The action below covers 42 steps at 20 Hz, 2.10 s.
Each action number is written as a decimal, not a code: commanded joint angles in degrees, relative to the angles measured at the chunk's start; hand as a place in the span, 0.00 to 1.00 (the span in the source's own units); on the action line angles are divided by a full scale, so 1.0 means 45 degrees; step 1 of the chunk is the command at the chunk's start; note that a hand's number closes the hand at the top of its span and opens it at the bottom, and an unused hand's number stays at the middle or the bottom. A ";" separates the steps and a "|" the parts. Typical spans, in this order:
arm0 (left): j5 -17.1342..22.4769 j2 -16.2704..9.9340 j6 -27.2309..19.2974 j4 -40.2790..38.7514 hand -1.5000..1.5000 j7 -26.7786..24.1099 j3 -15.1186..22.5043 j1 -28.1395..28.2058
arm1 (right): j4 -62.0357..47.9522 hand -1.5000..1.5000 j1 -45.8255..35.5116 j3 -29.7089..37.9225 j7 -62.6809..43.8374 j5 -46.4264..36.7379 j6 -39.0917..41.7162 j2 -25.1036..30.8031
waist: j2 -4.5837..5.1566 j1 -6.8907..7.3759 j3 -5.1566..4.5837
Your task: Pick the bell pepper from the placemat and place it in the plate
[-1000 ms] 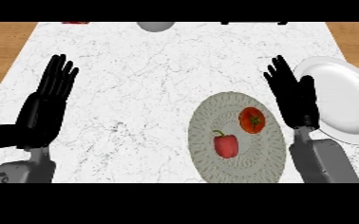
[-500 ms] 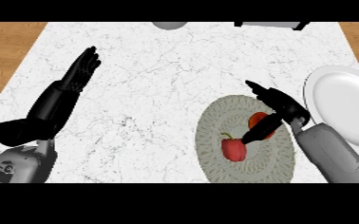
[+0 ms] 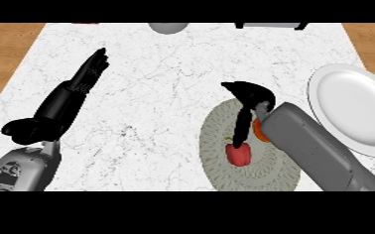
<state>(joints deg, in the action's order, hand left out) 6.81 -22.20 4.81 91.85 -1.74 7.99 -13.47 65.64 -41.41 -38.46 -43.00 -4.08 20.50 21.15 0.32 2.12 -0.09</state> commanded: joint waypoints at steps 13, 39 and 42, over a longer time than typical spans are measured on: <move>-0.0265 0.0257 0.0038 0.0071 0.50 0.0259 -0.0369 0.0023 | -0.3917 0.00 -0.3162 0.1063 -0.5253 0.2887 0.3915 -0.1980 | -0.0056 -0.0374 0.0004; -0.0690 0.0616 0.0469 0.0852 0.50 0.0501 -0.0945 0.0820 | -0.6385 0.00 -0.2888 0.1094 -0.4505 0.2825 0.5169 -0.2938 | -0.0127 -0.0518 0.0013; -0.1429 0.1364 -0.0021 0.0660 0.50 0.0314 -0.0257 0.0732 | -0.6970 0.00 -0.2533 0.1021 -0.4019 0.2621 0.5428 -0.2961 | -0.0087 -0.0470 0.0015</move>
<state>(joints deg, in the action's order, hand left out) 2.40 -18.39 6.46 94.47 -1.33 5.20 -9.49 34.92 -53.81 -33.76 -54.37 7.63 41.39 9.60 -0.10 -0.01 -0.03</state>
